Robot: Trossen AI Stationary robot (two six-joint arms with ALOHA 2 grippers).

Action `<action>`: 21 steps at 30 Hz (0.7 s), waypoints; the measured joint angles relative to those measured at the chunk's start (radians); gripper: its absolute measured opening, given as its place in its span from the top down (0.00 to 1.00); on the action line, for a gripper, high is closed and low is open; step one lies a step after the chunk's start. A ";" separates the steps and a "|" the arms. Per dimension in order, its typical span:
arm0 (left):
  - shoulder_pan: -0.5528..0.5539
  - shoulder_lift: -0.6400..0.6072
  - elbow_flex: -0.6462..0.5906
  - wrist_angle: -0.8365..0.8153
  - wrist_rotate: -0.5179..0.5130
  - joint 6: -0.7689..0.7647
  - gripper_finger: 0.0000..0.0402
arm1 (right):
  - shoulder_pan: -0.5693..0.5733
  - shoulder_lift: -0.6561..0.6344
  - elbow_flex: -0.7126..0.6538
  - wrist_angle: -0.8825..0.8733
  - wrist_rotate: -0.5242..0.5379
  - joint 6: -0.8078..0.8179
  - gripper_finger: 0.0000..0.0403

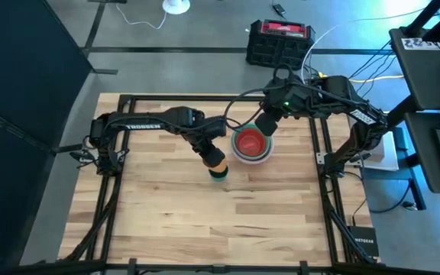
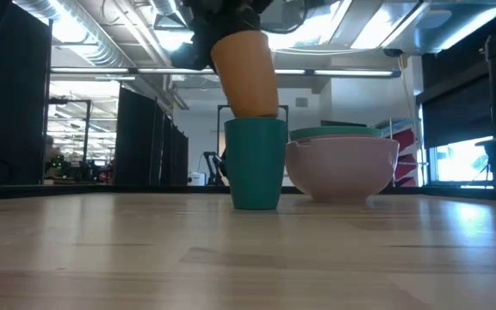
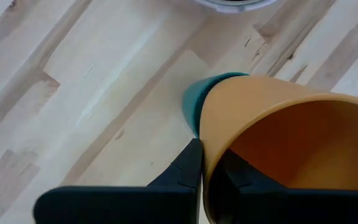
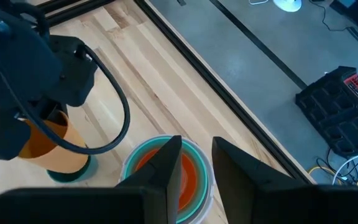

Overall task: Nest bowls inside each other
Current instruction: Stack the yellow cup on top of the teal cup

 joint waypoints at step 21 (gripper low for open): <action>0.000 0.026 -0.003 -0.002 -0.001 0.036 1.00 | 0.000 0.000 0.000 -0.001 0.000 0.000 0.82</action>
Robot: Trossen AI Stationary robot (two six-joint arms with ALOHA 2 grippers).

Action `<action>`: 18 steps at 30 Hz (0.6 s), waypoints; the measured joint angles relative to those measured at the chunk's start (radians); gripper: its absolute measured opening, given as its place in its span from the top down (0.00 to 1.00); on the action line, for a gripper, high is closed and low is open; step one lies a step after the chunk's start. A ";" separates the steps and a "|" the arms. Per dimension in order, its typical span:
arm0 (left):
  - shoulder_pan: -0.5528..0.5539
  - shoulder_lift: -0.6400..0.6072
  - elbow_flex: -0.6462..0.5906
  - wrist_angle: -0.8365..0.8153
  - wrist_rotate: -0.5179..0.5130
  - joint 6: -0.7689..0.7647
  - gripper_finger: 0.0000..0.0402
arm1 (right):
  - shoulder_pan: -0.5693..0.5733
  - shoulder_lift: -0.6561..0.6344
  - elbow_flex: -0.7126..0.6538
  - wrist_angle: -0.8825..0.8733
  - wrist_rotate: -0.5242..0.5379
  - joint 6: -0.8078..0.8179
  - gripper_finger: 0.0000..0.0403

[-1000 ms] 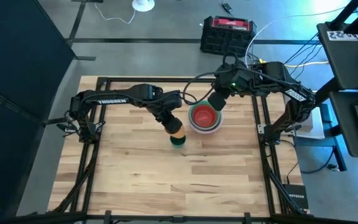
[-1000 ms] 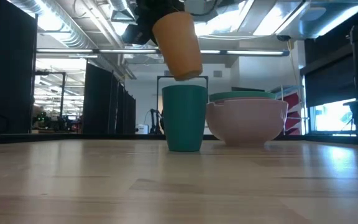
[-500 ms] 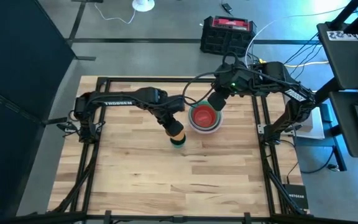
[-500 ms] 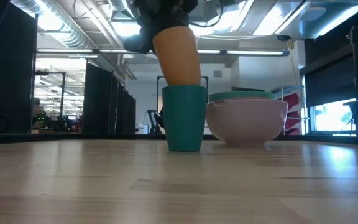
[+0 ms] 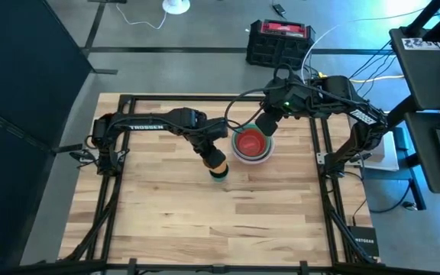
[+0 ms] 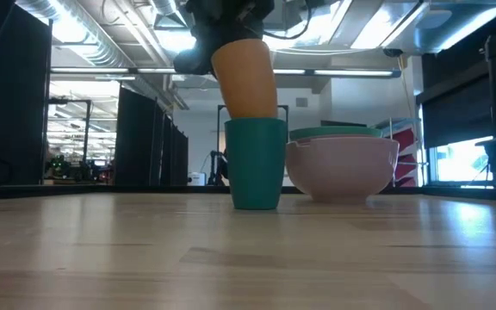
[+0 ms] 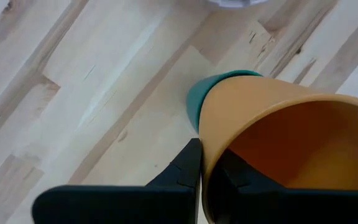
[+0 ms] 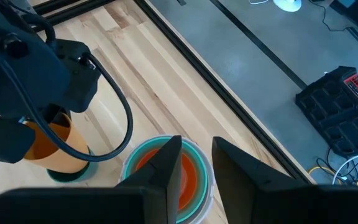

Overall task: Nest bowls inside each other
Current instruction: Stack the yellow cup on top of the teal cup

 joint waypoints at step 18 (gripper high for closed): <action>-0.035 0.073 -0.002 0.010 0.017 0.007 1.00 | 0.000 0.000 0.000 0.000 0.000 0.000 0.82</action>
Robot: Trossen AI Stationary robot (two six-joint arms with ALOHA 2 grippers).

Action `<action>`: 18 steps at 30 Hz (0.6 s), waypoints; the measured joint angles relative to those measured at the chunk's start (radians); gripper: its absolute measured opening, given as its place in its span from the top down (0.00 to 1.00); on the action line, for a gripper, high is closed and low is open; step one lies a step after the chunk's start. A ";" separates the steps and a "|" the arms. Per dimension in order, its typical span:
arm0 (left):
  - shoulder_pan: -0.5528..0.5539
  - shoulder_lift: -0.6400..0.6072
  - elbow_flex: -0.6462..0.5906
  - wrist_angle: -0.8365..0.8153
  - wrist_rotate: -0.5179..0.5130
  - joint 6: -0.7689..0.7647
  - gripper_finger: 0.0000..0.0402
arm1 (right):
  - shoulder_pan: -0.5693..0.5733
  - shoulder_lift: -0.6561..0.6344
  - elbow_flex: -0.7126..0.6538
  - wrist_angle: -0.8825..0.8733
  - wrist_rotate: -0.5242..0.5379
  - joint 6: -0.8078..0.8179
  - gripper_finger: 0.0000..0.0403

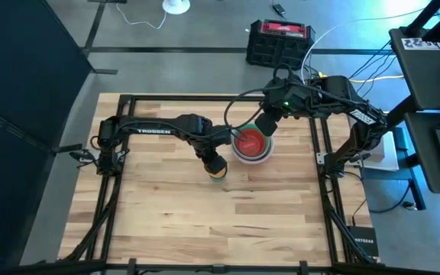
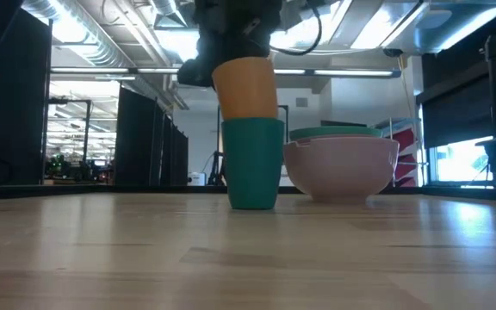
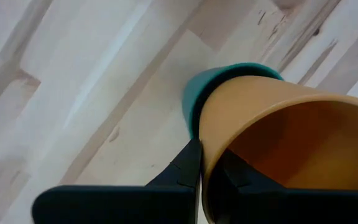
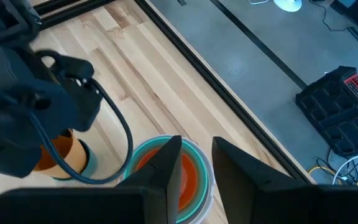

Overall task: Nest bowls inside each other
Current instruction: Stack the yellow cup on top of the teal cup

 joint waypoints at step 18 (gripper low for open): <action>-0.017 0.026 -0.001 0.023 0.010 0.013 1.00 | 0.000 0.000 0.000 0.000 0.000 0.000 0.82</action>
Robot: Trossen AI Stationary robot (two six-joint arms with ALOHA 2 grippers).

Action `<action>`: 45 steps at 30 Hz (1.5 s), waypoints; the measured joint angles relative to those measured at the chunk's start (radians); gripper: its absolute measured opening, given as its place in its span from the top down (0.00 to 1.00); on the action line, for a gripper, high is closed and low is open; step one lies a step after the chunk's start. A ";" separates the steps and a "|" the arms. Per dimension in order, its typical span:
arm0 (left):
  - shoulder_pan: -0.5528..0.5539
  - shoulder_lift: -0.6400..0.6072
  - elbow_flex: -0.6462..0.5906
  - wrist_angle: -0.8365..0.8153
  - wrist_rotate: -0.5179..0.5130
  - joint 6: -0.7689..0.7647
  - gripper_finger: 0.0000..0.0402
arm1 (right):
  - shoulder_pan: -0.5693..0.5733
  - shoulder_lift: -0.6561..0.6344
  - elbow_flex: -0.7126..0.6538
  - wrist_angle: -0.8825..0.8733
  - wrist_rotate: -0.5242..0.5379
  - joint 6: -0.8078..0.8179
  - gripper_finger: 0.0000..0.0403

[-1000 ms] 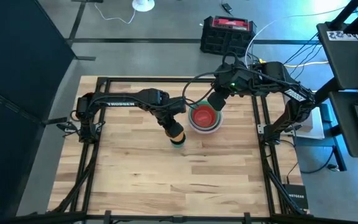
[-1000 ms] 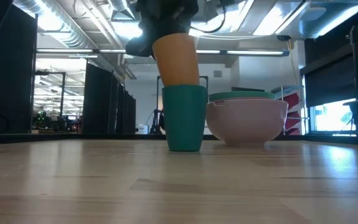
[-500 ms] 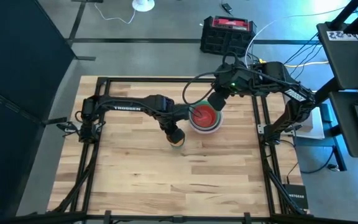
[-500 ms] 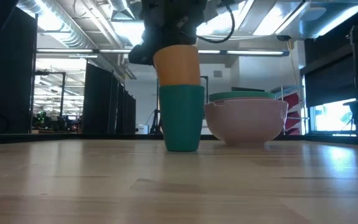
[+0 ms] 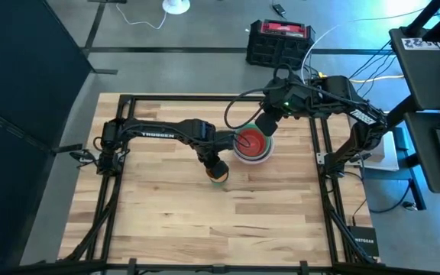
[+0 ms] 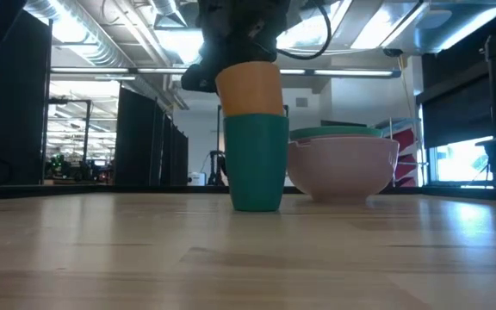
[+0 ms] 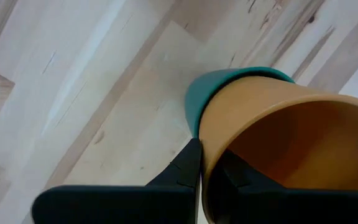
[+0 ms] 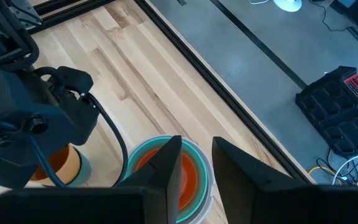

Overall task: Nest bowls inside each other
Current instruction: Stack the yellow cup on top of the teal cup, then adjust the bowls closer to the center of the table

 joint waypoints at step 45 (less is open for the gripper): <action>0.000 -0.001 0.000 0.040 0.017 0.059 0.80 | 0.000 0.000 0.000 0.000 -0.015 -0.004 0.82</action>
